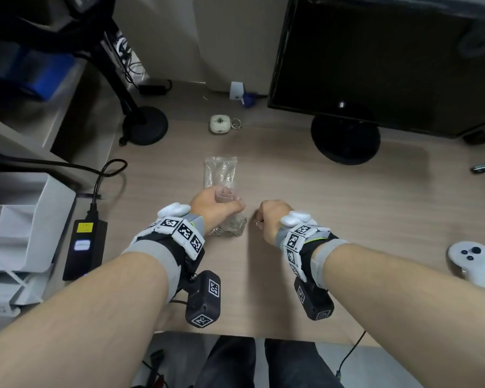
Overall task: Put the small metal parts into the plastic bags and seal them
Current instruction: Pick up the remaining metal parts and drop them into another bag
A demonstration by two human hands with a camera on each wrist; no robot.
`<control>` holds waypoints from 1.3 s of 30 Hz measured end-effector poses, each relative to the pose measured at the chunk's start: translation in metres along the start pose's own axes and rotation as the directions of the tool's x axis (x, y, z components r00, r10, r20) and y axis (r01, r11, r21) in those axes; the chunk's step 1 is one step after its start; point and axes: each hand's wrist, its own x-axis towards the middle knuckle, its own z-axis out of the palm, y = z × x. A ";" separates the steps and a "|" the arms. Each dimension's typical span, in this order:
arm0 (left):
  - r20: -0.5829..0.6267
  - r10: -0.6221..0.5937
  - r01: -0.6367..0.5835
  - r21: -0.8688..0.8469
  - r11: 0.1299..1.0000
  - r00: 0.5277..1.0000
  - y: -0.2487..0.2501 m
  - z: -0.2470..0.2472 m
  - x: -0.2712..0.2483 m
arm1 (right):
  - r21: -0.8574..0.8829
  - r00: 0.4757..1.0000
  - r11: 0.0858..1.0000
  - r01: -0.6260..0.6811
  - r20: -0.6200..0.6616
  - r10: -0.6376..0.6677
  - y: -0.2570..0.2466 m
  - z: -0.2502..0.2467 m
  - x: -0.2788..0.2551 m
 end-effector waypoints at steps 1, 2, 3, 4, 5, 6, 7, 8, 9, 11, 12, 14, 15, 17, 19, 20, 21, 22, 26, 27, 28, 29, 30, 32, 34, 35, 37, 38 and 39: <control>0.005 0.003 -0.003 0.005 1.000 1.000 0.000 0.000 -0.001 | 0.005 1.000 1.000 -0.006 0.006 0.006 0.002 0.000 -0.002; 0.014 0.008 -0.008 0.006 1.000 1.000 0.001 0.001 -0.003 | 0.017 1.000 1.000 -0.012 0.004 0.012 0.004 0.001 -0.004; 0.021 0.012 -0.013 0.014 1.000 1.000 0.001 0.002 -0.004 | 0.043 1.000 0.999 -0.019 -0.015 0.019 0.008 0.002 -0.006; 0.022 0.022 -0.022 0.031 0.999 1.000 0.001 0.003 -0.006 | 0.105 0.998 0.994 -0.024 -0.056 0.030 0.012 0.001 -0.007; 0.020 0.026 -0.027 0.065 0.998 0.999 0.001 0.004 -0.007 | 0.206 0.994 0.978 -0.018 -0.106 0.041 0.016 -0.001 -0.008; 0.022 0.025 -0.028 0.110 0.994 0.999 0.000 0.005 -0.007 | 0.327 0.983 0.945 0.012 -0.176 0.049 0.020 -0.003 -0.009; 0.034 0.017 -0.022 0.165 0.986 0.999 -0.003 0.006 -0.007 | 0.440 0.968 0.896 0.061 -0.245 0.055 0.023 -0.006 -0.011; 0.057 0.003 -0.016 0.223 0.975 0.998 -0.009 0.006 -0.009 | 0.526 0.957 0.842 0.121 -0.288 0.043 0.022 -0.008 -0.014; 0.093 -0.016 -0.011 0.279 0.960 0.996 -0.016 0.007 -0.012 | 0.583 0.951 0.791 0.186 -0.309 0.004 0.020 -0.009 -0.017; 0.141 -0.042 -0.014 0.370 0.929 0.989 -0.033 0.007 -0.021 | 0.654 0.953 0.706 0.270 -0.287 -0.098 0.010 -0.007 -0.021; 0.153 -0.046 -0.019 0.400 0.916 0.987 -0.040 0.006 -0.025 | 0.653 0.952 0.698 0.294 -0.266 -0.152 0.003 -0.006 -0.023; 0.153 -0.061 -0.010 0.428 0.904 0.986 -0.048 0.002 -0.029 | 0.564 0.936 0.748 0.350 -0.236 -0.261 -0.013 -0.005 -0.028; 0.150 -0.080 0.006 0.441 0.898 0.985 -0.046 0.000 -0.031 | 0.491 0.924 0.784 0.381 -0.221 -0.311 -0.019 -0.005 -0.030; 0.151 -0.088 0.007 0.470 0.882 0.985 -0.039 -0.003 -0.032 | 0.337 0.901 0.836 0.433 -0.184 -0.392 -0.026 -0.007 -0.034; 0.162 -0.061 -0.024 0.476 0.879 0.985 -0.032 -0.004 -0.034 | 0.301 0.892 0.841 0.450 -0.206 -0.403 -0.029 -0.008 -0.036; 0.156 -0.043 -0.034 0.462 0.886 0.987 -0.030 -0.004 -0.034 | 0.322 0.889 0.833 0.450 -0.252 -0.383 -0.028 -0.010 -0.038; 0.143 -0.032 -0.035 0.442 0.896 0.989 -0.030 -0.005 -0.033 | 0.373 0.892 0.819 0.436 -0.302 -0.337 -0.025 -0.010 -0.036; 0.128 -0.017 -0.040 0.423 0.905 0.992 -0.029 -0.005 -0.032 | 0.428 0.900 0.808 0.405 -0.342 -0.270 -0.020 -0.011 -0.034; 0.084 0.028 -0.053 0.320 0.946 0.996 -0.028 -0.001 -0.034 | 0.380 0.971 0.912 0.156 -0.228 -0.071 0.016 0.000 -0.036; 0.070 0.025 -0.045 0.292 0.955 0.997 -0.029 0.000 -0.035 | 0.280 0.986 0.954 0.110 -0.152 -0.069 0.022 0.005 -0.038; 0.051 0.026 -0.039 0.266 0.963 0.998 -0.029 -0.001 -0.038 | 0.183 0.994 0.979 0.087 -0.085 -0.072 0.027 0.011 -0.041; 0.037 0.029 -0.037 0.243 0.969 0.999 -0.029 -0.002 -0.041 | 0.116 0.997 0.990 0.078 -0.034 -0.075 0.028 0.018 -0.045; 0.030 0.035 -0.041 0.230 0.972 0.999 -0.029 -0.004 -0.043 | 0.077 0.997 0.994 0.076 0.002 -0.077 0.029 0.022 -0.048; 0.024 0.049 -0.053 0.178 0.983 0.998 -0.033 -0.009 -0.048 | 0.068 0.995 0.994 0.090 0.041 -0.093 0.027 0.032 -0.051; -0.003 0.063 -0.062 0.152 0.986 0.998 -0.033 -0.016 -0.050 | 0.091 0.992 0.989 0.117 0.040 -0.121 0.024 0.037 -0.051; -0.014 0.066 -0.063 0.146 0.987 0.998 -0.035 -0.020 -0.050 | 0.089 0.991 0.987 0.132 0.017 -0.134 0.022 0.037 -0.051; -0.046 0.053 -0.046 0.146 0.988 0.998 -0.037 -0.026 -0.050 | 0.063 0.986 0.984 0.166 -0.013 -0.166 0.016 0.036 -0.051; -0.056 0.042 -0.034 0.135 0.990 0.998 -0.038 -0.028 -0.050 | 0.056 0.983 0.982 0.181 -0.017 -0.180 0.015 0.035 -0.051; -0.057 0.038 -0.030 0.127 0.991 0.998 -0.039 -0.028 -0.050 | 0.065 0.982 0.980 0.188 -0.021 -0.187 0.013 0.036 -0.050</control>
